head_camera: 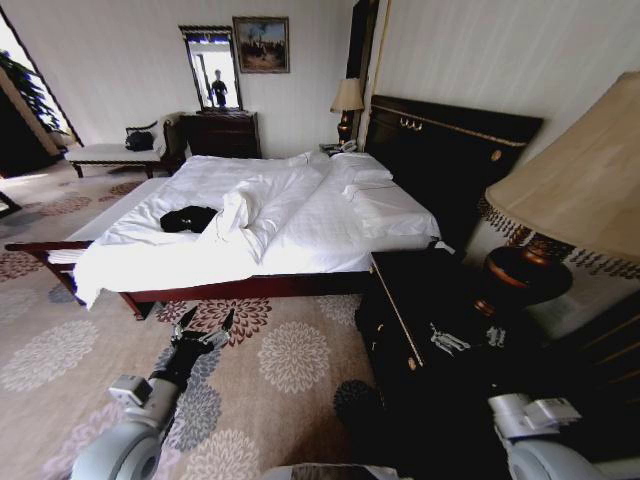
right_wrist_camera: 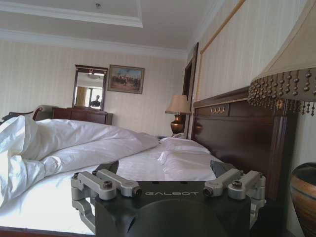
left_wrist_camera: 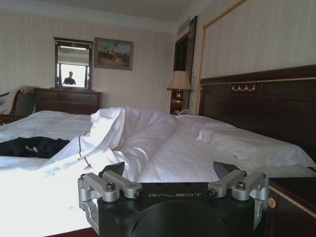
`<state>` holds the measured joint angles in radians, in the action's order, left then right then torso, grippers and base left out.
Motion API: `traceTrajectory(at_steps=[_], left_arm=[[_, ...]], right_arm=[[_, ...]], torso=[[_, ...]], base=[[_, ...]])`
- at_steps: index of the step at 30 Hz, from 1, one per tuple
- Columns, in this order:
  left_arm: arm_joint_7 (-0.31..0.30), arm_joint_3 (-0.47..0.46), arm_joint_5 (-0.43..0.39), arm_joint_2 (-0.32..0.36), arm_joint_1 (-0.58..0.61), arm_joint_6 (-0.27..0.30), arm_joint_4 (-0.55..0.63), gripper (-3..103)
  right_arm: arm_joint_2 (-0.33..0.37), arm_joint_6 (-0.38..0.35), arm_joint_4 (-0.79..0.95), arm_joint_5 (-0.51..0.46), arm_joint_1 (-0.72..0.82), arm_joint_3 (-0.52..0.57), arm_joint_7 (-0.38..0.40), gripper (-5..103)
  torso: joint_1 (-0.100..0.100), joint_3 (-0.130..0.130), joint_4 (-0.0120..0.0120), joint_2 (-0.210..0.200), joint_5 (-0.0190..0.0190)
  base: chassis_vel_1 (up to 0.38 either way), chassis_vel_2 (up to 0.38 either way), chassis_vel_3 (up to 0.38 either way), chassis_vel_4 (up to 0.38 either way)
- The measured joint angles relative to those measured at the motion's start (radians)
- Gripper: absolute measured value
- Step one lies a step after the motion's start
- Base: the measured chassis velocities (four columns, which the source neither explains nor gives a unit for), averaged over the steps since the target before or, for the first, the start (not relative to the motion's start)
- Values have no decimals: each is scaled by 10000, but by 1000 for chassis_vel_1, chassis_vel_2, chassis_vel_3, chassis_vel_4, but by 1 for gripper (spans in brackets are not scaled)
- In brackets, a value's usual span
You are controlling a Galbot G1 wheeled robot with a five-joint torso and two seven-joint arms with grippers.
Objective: Fold the clothes on the bed.
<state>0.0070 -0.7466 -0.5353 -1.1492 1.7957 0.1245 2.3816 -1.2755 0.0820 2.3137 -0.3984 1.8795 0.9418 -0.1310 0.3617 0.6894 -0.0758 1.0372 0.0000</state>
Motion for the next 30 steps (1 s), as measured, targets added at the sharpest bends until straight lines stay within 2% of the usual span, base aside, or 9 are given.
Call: traceTrajectory(at_steps=[30], left_arm=[[-1,34,-73,-21,-146,-3,-193,100]], right_arm=[[92,-63,-72,36,-30,-7,25,100]], torso=[[-1,0,2,1,2]], base=[[-132,128,131,-130]])
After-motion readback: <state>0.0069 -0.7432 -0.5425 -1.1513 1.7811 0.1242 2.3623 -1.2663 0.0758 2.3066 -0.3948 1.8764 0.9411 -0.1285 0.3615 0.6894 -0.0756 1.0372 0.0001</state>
